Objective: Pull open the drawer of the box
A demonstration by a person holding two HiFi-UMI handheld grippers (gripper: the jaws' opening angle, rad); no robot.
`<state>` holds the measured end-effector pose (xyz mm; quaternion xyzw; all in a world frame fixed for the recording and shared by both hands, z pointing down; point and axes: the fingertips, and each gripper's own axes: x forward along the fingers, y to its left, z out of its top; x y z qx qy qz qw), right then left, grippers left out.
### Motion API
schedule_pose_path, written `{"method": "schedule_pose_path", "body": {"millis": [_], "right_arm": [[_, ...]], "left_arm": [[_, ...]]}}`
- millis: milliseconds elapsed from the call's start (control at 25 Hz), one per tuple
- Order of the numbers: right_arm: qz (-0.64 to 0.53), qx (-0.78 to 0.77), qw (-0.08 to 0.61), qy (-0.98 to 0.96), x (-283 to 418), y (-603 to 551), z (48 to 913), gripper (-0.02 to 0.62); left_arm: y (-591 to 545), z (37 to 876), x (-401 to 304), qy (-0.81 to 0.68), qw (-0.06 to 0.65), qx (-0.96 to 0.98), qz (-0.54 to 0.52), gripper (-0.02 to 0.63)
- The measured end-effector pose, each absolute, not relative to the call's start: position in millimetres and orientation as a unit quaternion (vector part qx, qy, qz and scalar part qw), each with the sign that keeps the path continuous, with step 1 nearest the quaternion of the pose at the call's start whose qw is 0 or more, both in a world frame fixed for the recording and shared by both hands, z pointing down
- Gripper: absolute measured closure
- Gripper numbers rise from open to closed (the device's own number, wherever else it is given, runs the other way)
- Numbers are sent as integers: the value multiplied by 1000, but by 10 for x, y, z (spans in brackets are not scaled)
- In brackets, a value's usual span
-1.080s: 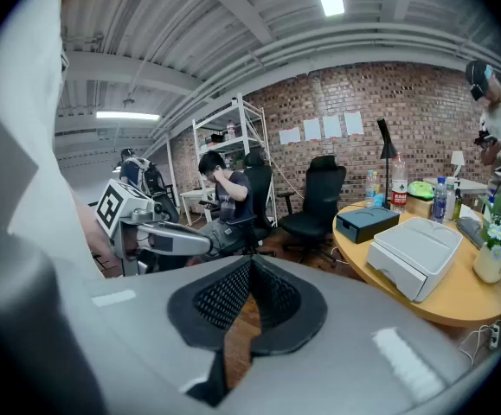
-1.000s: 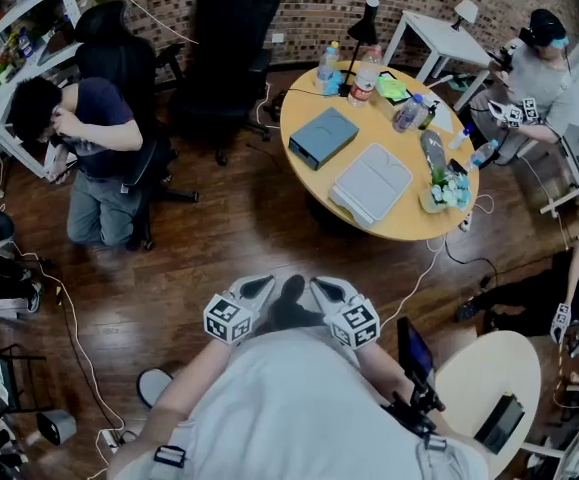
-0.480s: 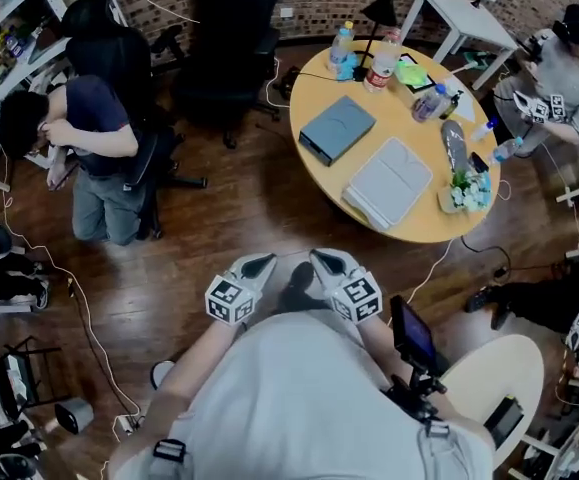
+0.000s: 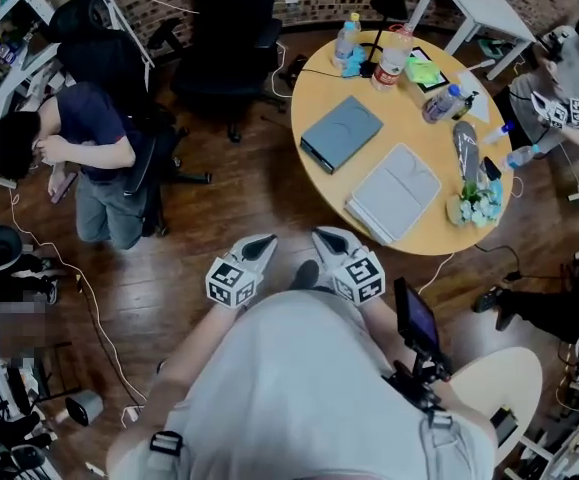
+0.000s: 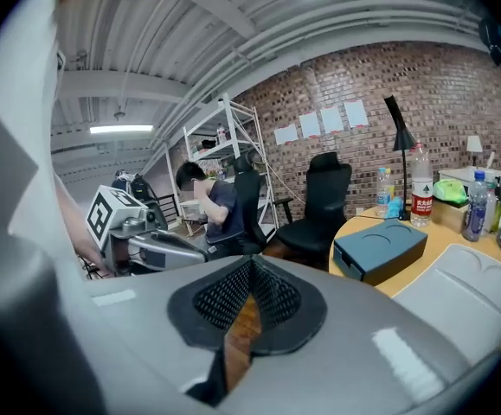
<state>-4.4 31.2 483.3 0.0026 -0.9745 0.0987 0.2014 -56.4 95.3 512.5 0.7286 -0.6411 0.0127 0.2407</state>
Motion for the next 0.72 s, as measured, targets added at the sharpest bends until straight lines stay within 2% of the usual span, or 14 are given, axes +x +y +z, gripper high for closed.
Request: {"method": "schedule_pose_path", "body": {"millis": [280, 720], "right_arm": [[103, 19, 183, -978, -203, -305, 4767, 588], [122, 63, 201, -970, -309, -661, 4908, 588]], "left_arm": [[371, 5139, -724, -627, 229, 743, 52, 600], [-1, 5198, -998, -594, 222, 768, 88, 600]]}}
